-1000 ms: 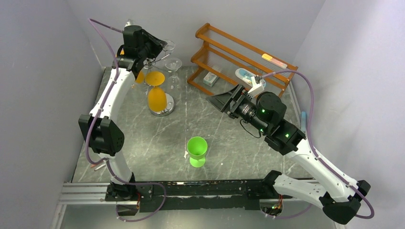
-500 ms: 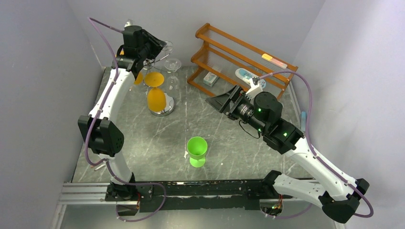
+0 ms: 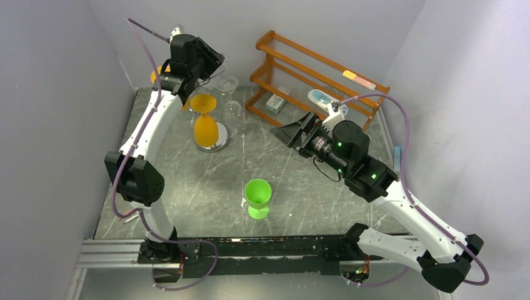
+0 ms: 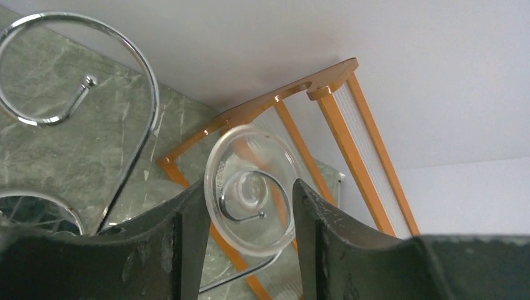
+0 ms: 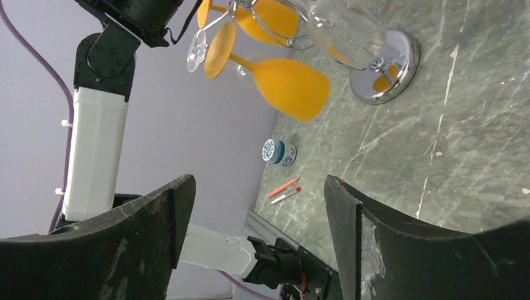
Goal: Place the wine glass upside down on the wine glass rack
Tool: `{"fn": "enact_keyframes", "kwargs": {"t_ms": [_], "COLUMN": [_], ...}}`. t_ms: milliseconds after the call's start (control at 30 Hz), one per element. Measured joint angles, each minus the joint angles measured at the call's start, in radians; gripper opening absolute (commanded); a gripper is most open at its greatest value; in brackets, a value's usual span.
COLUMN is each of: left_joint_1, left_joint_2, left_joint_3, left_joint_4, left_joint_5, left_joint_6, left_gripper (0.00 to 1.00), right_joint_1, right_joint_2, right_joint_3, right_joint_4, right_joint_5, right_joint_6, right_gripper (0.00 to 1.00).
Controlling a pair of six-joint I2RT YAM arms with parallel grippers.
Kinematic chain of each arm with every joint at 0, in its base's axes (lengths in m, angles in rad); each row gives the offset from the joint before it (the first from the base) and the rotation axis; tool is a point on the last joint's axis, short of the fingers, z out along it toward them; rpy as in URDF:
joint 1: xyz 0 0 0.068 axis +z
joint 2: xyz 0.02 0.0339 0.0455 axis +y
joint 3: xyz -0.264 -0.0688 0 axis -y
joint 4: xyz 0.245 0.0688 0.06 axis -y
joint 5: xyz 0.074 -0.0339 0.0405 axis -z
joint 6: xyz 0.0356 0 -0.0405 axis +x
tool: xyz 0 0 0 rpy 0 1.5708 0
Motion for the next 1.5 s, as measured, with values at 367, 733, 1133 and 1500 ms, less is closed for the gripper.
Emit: {"fn": "enact_keyframes", "kwargs": {"t_ms": [367, 733, 1133, 1500], "left_joint_1": [-0.062, -0.069, -0.070, -0.070], "left_joint_2": [-0.001, -0.165, -0.462, -0.768], "left_joint_3": [0.072, -0.008, -0.248, -0.491], "left_joint_4": [-0.072, -0.102, -0.066, -0.081], "left_joint_5": [-0.159, -0.241, -0.053, 0.272], "left_joint_6": [0.102, 0.163, 0.273, 0.433], "left_gripper": [0.64, 0.65, 0.73, 0.96], "right_joint_1": [0.000, 0.000, 0.005, 0.237], "right_joint_2": [-0.006, 0.002, 0.134, 0.321], "right_joint_3": [0.000, 0.002, 0.124, 0.131], "right_joint_4": [-0.008, -0.051, -0.222, -0.440], "right_joint_5": [0.002, 0.005, 0.001, 0.105], "right_joint_6": [0.000, -0.018, -0.249, -0.473], "right_gripper": [0.79, 0.80, 0.79, 0.78]}}
